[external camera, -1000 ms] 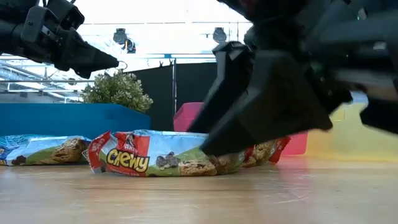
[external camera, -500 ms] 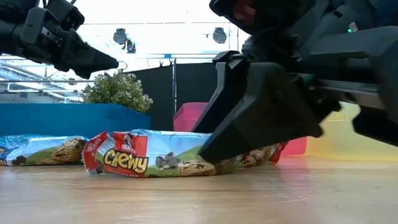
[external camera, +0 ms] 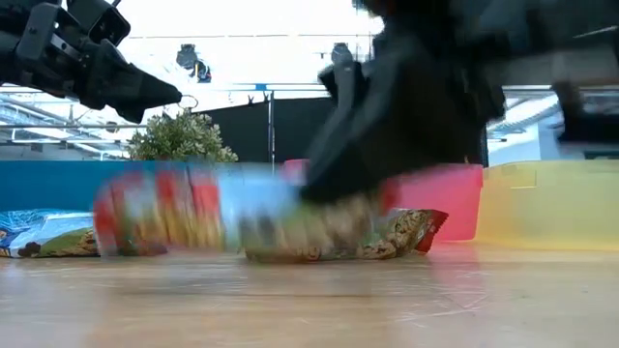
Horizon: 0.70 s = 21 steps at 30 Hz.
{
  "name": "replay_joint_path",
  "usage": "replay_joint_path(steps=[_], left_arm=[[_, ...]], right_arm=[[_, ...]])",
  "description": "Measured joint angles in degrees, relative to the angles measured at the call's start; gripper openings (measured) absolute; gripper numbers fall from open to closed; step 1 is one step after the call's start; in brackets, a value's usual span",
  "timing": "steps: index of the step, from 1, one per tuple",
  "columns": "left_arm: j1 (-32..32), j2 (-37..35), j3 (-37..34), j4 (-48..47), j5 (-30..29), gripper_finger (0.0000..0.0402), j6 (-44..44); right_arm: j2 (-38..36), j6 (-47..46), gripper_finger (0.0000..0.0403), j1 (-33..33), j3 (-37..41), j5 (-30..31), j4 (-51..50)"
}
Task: Pick and place Granola Bars by type
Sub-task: Put the red granola bar into the yellow bin
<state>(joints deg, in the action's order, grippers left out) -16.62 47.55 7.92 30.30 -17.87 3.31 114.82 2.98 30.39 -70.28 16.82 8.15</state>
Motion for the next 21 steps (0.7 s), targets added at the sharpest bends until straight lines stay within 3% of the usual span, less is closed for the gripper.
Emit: replay_joint_path(steps=[6,10,12,16,18,21], left_arm=[[0.0,0.0,0.0,-0.2,0.0,0.0067,0.0],[0.0,0.0,0.0,-0.2,0.0,0.0067,0.0],[0.0,0.0,0.0,-0.2,0.0,0.0067,0.0],[0.0,0.0,0.0,-0.2,0.0,0.0067,0.0],[0.0,0.0,0.0,-0.2,0.0,0.0067,-0.1],[0.0,0.0,0.0,-0.1,0.0,0.0067,-0.2]], right_arm=[[-10.2,4.0,0.0006,0.4,-0.2,1.7,-6.8],[-20.8,3.1,0.0007,1.4,-0.3,13.1,-22.7],[-25.9,-0.4,0.0005,0.9,-0.3,18.0,-34.0],[-34.1,-13.5,0.0004,-1.4,0.4,20.6,-57.3],[-37.9,-18.5,0.0004,-2.5,3.1,20.9,-63.4],[-43.2,-22.6,0.0004,-4.2,10.3,20.1,-63.5]])
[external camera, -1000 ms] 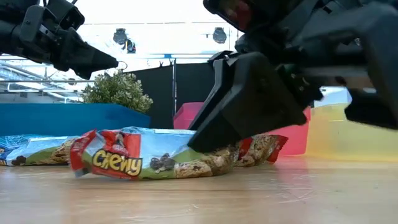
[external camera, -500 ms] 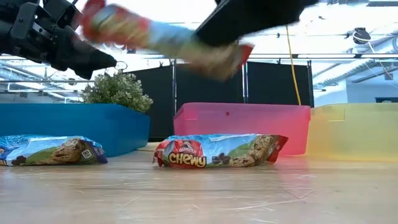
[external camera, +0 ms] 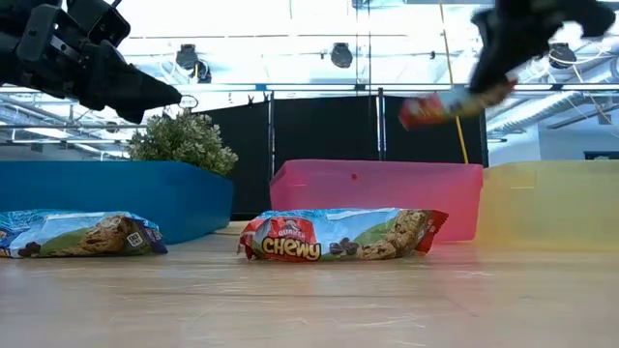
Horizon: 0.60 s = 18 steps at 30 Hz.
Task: Pick and place Granola Bars by type
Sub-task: Put the red granola bar into the yellow bin
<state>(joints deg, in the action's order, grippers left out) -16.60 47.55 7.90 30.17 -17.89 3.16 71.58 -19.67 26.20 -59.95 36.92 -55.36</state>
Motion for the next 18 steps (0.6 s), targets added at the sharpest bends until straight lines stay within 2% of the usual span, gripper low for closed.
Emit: replay_joint_path(steps=[8,13,18], left_arm=[[0.0,0.0,0.0,0.0,-0.1,0.0067,-1.4],[0.0,0.0,0.0,0.1,-0.2,0.0067,-1.5],[0.0,0.0,0.0,0.4,-0.2,0.0067,-1.5]], right_arm=[[-10.4,-7.7,0.0004,-4.3,19.6,-8.8,5.7],[-13.0,-8.0,0.0004,-6.5,25.4,-13.1,9.2],[-13.1,-8.4,0.0007,-8.4,27.2,-16.4,11.3]])
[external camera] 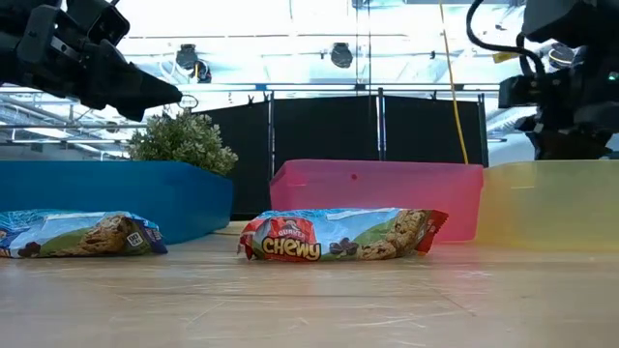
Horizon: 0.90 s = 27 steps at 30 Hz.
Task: Pick and place Granola Bars by type
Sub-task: Put the red granola bar into the yellow bin, then put the blue granola bar into the blue bin
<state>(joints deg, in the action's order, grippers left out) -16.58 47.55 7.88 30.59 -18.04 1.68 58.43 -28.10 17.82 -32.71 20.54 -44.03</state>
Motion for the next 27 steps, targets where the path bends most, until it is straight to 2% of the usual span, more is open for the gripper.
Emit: replay_joint_path(steps=[3,8,11,14,17,19,24,27], left_arm=[[0.0,0.0,0.0,0.4,0.0,0.0067,0.0],[0.0,0.0,0.0,1.6,0.0,0.0067,0.0],[0.0,0.0,0.0,2.8,0.0,0.0067,-0.3],[0.0,0.0,0.0,2.9,0.0,0.0067,-0.4],[0.0,0.0,0.0,2.5,0.0,0.0067,-0.5],[0.0,0.0,0.0,2.3,0.0,0.0067,-0.3],[0.0,0.0,0.0,2.6,0.1,0.0067,2.1],[-0.1,0.1,0.0,1.8,2.7,0.0067,1.3]], right_arm=[[-0.1,-2.4,0.0027,-0.8,0.0,-0.8,0.5],[-1.3,-5.8,0.0087,-1.0,0.0,-1.4,0.1],[-3.3,-5.1,0.012,-1.0,0.0,-1.3,-0.1],[-6.6,-4.1,0.0133,-0.9,-0.1,0.6,-0.1],[-11.5,-1.1,0.0127,-0.3,-0.6,4.9,2.7],[-15.3,4.0,0.0116,0.2,-0.6,7.4,8.3],[-22.5,21.4,0.0073,1.2,-0.2,9.3,26.4],[-25.6,35.2,0.0032,1.9,3.5,9.4,39.9]])
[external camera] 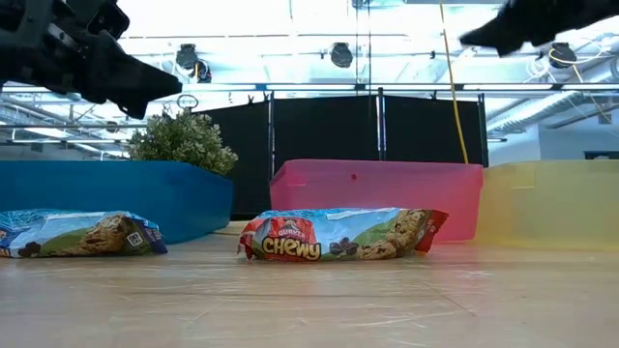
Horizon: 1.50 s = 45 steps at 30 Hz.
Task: Pick and place Granola Bars by type
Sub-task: Put the blue granola bar into the blue bin
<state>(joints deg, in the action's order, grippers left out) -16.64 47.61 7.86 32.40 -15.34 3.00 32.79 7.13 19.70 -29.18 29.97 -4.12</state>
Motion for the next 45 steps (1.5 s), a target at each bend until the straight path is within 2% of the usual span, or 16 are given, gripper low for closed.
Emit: replay_joint_path(steps=[3,6,11,17,20,24,26,30,35,39,42,45], left_arm=[[-0.3,0.9,0.0,-1.3,2.0,0.0063,0.2],[-0.8,2.1,0.1,-1.5,1.7,0.0044,2.0],[-4.5,5.8,4.7,-7.5,-5.2,0.0006,2.1],[-11.0,12.7,16.8,-20.4,-12.7,0.0024,6.8],[-14.5,18.8,24.1,-32.1,-13.2,0.0046,10.7],[-17.8,27.3,34.2,-43.5,-12.1,0.0102,20.0],[-18.7,31.4,38.3,-46.8,-10.4,0.0138,22.7],[-20.3,39.3,44.0,-50.0,-7.8,0.0206,22.8],[-20.4,46.3,49.2,-57.4,-3.9,0.027,28.9],[-20.3,49.0,52.2,-63.8,-3.4,0.0301,31.9],[-20.1,50.0,52.7,-63.6,0.3,0.0309,31.5],[-20.1,51.3,52.7,-63.6,1.0,0.031,31.4]], right_arm=[[-2.4,8.2,0.0007,-0.8,4.0,0.0,10.6],[-4.2,9.3,0.0007,-1.9,6.9,-0.1,14.7],[-3.9,10.3,0.0003,-4.0,13.8,-0.3,26.6],[-3.9,8.5,0.0001,-4.4,19.5,-4.8,30.6],[-3.8,7.7,0.0001,-4.4,20.3,-4.6,30.3],[-4.5,7.0,0.0,-4.4,20.2,-4.8,29.1],[-4.5,7.0,0.0,-4.4,20.2,-5.4,27.8],[-4.5,7.0,0.0,-4.3,20.2,-7.7,26.9],[-4.5,4.4,0.0,-4.3,20.2,-7.8,30.9],[-4.5,5.1,0.0,-4.3,20.2,-7.8,30.9],[-4.5,5.8,0.0,-4.3,20.2,-7.8,30.8],[-4.5,6.7,0.0,-4.3,20.2,-7.8,30.9]])
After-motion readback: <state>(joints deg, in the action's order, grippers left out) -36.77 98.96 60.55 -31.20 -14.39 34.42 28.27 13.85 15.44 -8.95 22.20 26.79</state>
